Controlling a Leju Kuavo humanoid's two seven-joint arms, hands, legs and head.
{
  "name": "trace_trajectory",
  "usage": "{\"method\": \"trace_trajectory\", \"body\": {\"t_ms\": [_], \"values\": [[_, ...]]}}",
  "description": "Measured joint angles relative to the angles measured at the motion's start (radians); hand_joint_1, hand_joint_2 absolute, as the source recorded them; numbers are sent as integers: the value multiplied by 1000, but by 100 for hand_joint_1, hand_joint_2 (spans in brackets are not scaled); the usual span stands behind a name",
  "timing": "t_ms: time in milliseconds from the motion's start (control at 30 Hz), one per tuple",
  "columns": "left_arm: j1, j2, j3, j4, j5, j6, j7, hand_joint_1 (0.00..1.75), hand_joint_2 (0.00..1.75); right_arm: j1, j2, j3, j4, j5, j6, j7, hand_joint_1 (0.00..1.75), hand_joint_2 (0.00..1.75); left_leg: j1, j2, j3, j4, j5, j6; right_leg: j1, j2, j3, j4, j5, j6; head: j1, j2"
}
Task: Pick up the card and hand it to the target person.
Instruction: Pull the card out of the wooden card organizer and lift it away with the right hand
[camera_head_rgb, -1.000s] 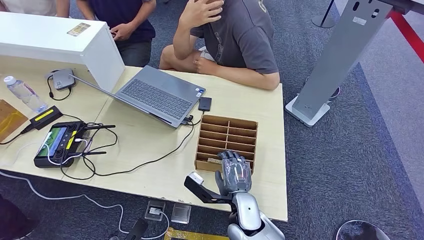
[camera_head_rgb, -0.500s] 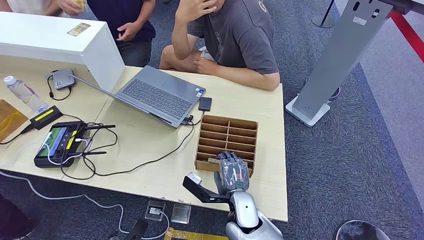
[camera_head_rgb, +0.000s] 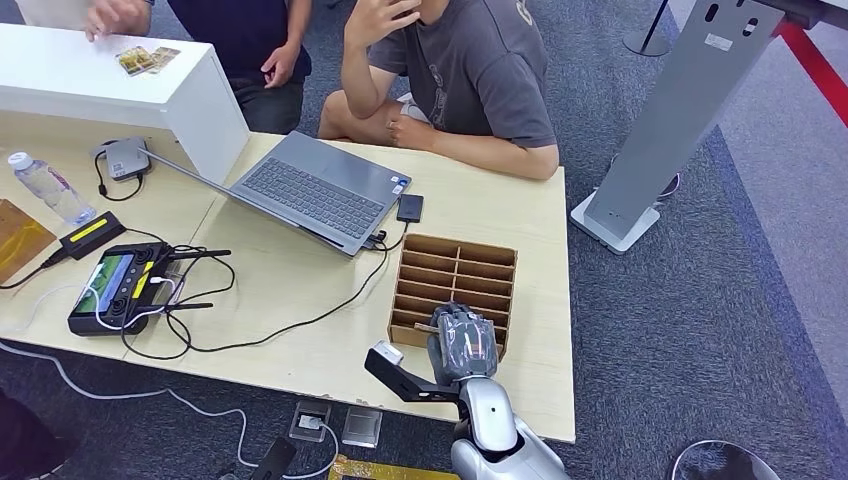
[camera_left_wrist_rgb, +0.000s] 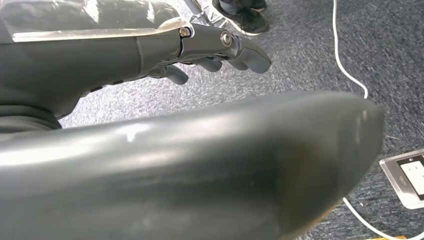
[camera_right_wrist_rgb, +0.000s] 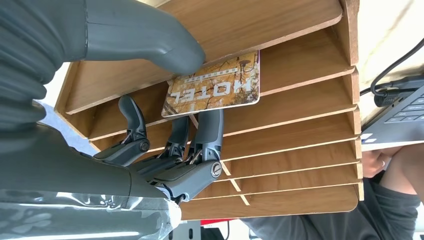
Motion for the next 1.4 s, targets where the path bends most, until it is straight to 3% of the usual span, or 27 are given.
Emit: {"method": "trace_trajectory", "body": {"t_ms": [267, 700, 1400], "values": [[0, 0, 0, 5, -2, 0, 8, 0, 0, -2, 3, 0, 5, -34, -12, -18, 132, 175, 0, 0, 0, 0, 0, 0, 0, 0, 0, 0, 0, 0, 0, 0], [0, 0, 0, 6, -4, 0, 12, 0, 0, -5, 5, 0, -7, -78, -14, -35, 147, 175, 0, 0, 1, 0, 0, 0, 0, 0, 1, 0, 0, 0, 0, 0], [0, 0, -3, 6, -13, 0, 16, 0, 0, 11, 2, 4, -73, -129, -18, -57, 141, 175, 0, 0, 0, 0, 0, 0, 0, 0, 0, 0, 0, 0, 0, 0]]}}
